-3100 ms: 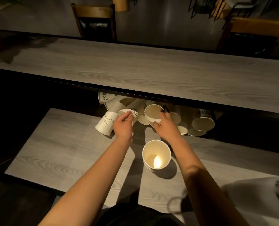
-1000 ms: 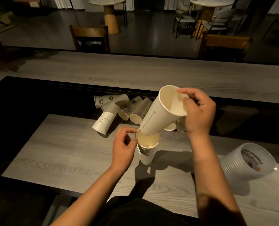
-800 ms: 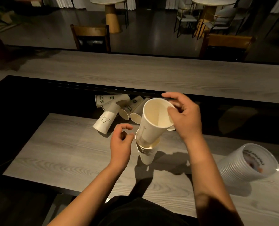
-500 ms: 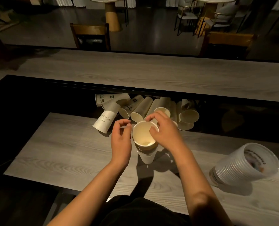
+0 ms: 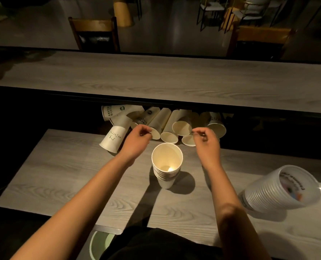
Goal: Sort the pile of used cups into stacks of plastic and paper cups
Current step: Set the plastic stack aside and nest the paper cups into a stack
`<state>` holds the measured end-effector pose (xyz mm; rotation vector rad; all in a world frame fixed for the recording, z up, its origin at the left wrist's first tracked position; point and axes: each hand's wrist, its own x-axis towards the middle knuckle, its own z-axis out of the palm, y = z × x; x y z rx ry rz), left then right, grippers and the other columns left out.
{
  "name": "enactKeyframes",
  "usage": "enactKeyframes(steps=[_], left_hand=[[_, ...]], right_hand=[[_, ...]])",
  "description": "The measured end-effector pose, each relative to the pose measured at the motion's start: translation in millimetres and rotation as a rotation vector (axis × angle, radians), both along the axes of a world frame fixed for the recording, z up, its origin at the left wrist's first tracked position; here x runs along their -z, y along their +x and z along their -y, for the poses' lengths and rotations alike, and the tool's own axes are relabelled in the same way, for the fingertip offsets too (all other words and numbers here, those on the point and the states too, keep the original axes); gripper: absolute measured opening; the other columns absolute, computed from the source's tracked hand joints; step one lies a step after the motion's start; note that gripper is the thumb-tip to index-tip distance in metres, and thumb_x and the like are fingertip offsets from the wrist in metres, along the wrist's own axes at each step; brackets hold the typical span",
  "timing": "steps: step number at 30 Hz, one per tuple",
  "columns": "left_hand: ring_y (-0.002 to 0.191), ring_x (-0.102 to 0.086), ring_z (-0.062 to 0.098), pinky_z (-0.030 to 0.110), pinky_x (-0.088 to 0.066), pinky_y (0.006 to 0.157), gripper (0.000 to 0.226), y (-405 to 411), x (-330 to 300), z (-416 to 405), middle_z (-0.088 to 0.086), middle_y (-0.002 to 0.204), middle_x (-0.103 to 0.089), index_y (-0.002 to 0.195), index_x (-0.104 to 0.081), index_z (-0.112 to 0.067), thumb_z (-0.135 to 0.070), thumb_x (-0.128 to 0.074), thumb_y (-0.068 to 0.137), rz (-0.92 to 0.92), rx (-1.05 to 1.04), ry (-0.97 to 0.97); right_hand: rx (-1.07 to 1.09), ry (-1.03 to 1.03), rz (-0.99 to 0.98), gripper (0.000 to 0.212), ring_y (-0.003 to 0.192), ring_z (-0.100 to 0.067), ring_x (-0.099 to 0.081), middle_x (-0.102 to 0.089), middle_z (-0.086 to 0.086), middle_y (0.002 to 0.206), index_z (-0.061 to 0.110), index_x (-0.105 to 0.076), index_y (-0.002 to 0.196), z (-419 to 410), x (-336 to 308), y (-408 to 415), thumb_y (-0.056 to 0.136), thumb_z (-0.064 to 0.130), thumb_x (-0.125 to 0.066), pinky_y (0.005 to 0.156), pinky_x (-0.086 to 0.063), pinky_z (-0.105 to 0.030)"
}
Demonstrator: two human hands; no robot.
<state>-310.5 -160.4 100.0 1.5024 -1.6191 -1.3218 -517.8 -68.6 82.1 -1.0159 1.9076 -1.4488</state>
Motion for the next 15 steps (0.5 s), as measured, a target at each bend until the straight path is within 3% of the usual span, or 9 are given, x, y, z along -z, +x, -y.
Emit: enactKeyframes(steps=[5, 8, 10, 13, 15], left_hand=[[0.109, -0.057, 0.013, 0.021, -0.046, 0.085, 0.035, -32, 11, 33, -0.001, 0.135, -0.051, 0.128, -0.06, -0.031, -0.014, -0.059, 0.097, 0.233, 0.36, -0.023], [0.13, -0.045, 0.024, 0.034, -0.041, 0.105, 0.05, -55, 17, 55, 0.004, 0.15, -0.037, 0.143, -0.049, -0.033, -0.015, -0.06, 0.097, 0.382, 0.55, -0.035], [0.135, -0.042, 0.03, 0.039, -0.037, 0.109, 0.058, -69, 24, 65, 0.007, 0.153, -0.034, 0.149, -0.042, -0.036, -0.017, -0.06, 0.097, 0.459, 0.641, -0.024], [0.136, -0.042, 0.033, 0.039, -0.038, 0.107, 0.067, -89, 36, 80, 0.011, 0.155, -0.035, 0.156, -0.03, -0.036, -0.023, -0.06, 0.098, 0.554, 0.726, 0.067], [0.137, -0.042, 0.031, 0.036, -0.038, 0.104, 0.071, -98, 41, 88, 0.011, 0.157, -0.036, 0.158, -0.025, -0.034, -0.025, -0.06, 0.097, 0.572, 0.749, 0.166]], right_hand=[[0.179, 0.122, 0.151, 0.014, 0.095, 0.0, -0.055, -0.058, -0.001, 0.13, 0.032, -0.068, 0.105, 22, 20, -37, 0.098, 0.024, -0.06, 0.069, -0.04, -0.017], [0.191, 0.162, 0.187, 0.019, 0.093, 0.001, -0.055, -0.059, -0.004, 0.133, 0.025, -0.07, 0.115, 36, 31, -52, 0.099, 0.024, -0.06, 0.067, -0.039, -0.014], [0.188, 0.199, 0.223, 0.027, 0.098, -0.008, -0.057, -0.057, -0.008, 0.137, 0.019, -0.066, 0.124, 45, 35, -57, 0.099, 0.023, -0.058, 0.069, -0.041, -0.017], [0.22, 0.274, 0.356, 0.051, 0.127, -0.029, -0.05, -0.044, -0.011, 0.152, 0.017, -0.046, 0.149, 55, 38, -62, 0.1, 0.026, -0.056, 0.099, -0.045, -0.04], [0.225, 0.325, 0.398, 0.055, 0.135, -0.034, -0.044, -0.04, -0.011, 0.156, 0.017, -0.042, 0.152, 60, 40, -66, 0.1, 0.029, -0.056, 0.11, -0.039, -0.046]])
